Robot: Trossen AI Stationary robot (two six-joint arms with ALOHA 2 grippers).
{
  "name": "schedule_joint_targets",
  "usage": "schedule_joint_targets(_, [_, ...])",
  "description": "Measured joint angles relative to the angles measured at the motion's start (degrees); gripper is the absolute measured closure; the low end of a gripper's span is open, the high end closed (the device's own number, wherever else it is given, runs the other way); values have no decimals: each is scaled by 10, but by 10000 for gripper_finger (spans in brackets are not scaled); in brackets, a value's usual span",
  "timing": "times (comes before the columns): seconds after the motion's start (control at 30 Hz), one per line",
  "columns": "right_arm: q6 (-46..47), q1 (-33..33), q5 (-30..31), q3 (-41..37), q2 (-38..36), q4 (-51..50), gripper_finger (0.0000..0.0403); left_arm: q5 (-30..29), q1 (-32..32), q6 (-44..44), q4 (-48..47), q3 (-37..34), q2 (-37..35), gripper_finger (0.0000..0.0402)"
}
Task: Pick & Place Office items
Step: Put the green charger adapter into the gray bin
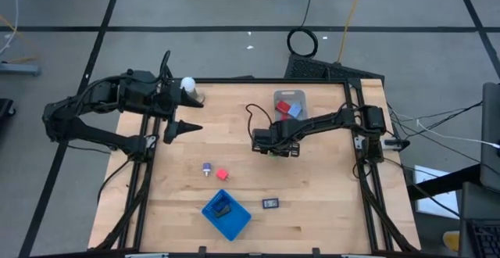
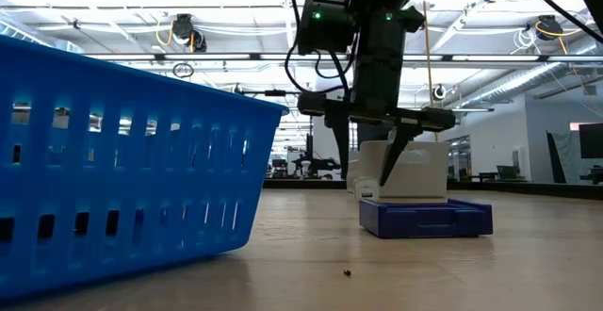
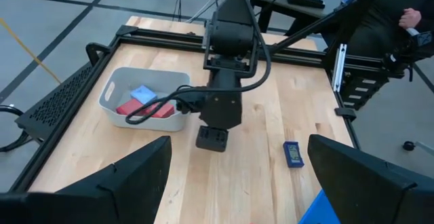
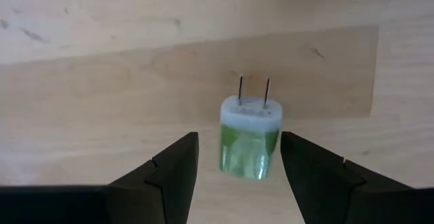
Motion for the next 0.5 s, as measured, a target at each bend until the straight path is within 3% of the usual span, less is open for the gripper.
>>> schedule_joint_targets(0.5, [-1, 6, 32, -9, 0, 7, 202, 0, 0, -6, 4, 0, 0, 53])
